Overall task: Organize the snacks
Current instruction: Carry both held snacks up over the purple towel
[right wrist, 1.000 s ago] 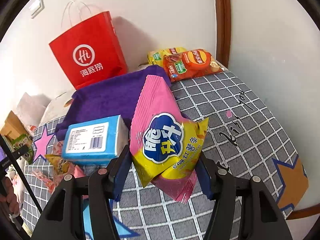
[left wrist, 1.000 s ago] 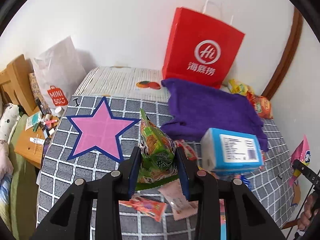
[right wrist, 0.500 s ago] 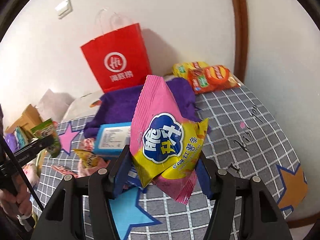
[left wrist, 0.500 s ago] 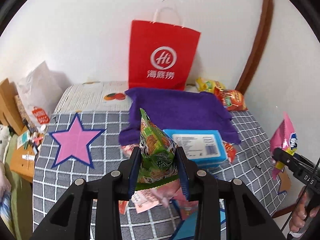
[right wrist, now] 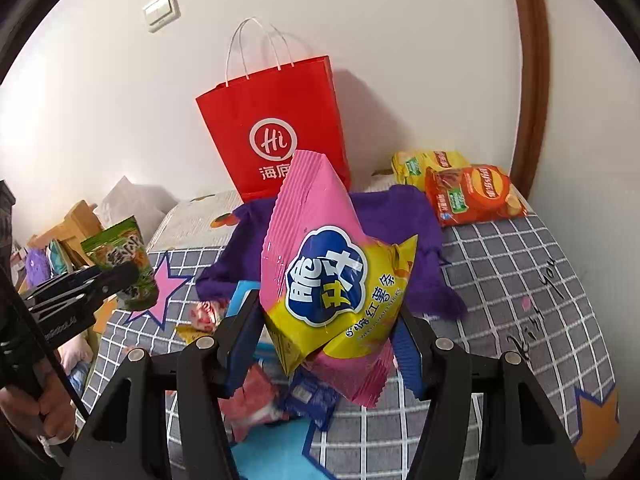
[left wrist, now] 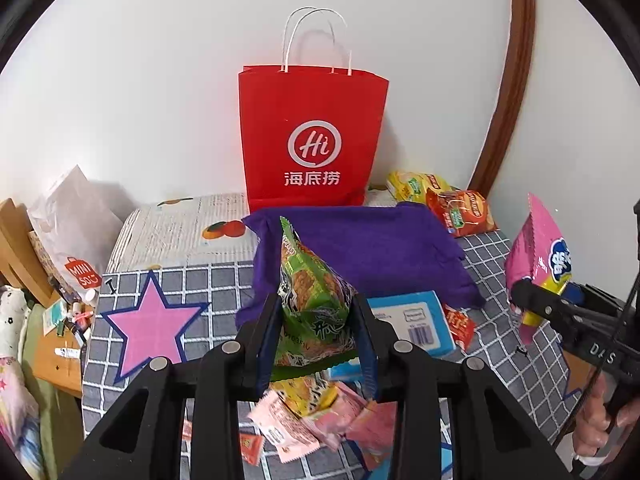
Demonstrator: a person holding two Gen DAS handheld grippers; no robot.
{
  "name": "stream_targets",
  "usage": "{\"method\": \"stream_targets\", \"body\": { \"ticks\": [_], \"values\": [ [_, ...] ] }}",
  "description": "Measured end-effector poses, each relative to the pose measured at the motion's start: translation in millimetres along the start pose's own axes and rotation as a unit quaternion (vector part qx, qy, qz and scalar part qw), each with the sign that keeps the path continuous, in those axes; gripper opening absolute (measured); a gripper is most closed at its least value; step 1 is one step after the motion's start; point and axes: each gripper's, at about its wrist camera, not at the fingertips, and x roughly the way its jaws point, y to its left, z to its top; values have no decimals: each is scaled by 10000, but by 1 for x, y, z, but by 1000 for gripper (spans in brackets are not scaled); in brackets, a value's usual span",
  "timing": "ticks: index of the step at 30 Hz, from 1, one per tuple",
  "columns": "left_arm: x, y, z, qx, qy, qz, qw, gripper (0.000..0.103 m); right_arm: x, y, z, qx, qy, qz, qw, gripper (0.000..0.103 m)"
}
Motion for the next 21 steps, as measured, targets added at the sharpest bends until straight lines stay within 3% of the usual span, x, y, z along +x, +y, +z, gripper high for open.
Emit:
{"method": "stream_targets", "body": {
  "ticks": [21],
  "values": [
    [96, 42, 51, -144, 248, 203, 9994, 33, 111, 1, 84, -404, 304, 60, 9987, 60]
  ]
}}
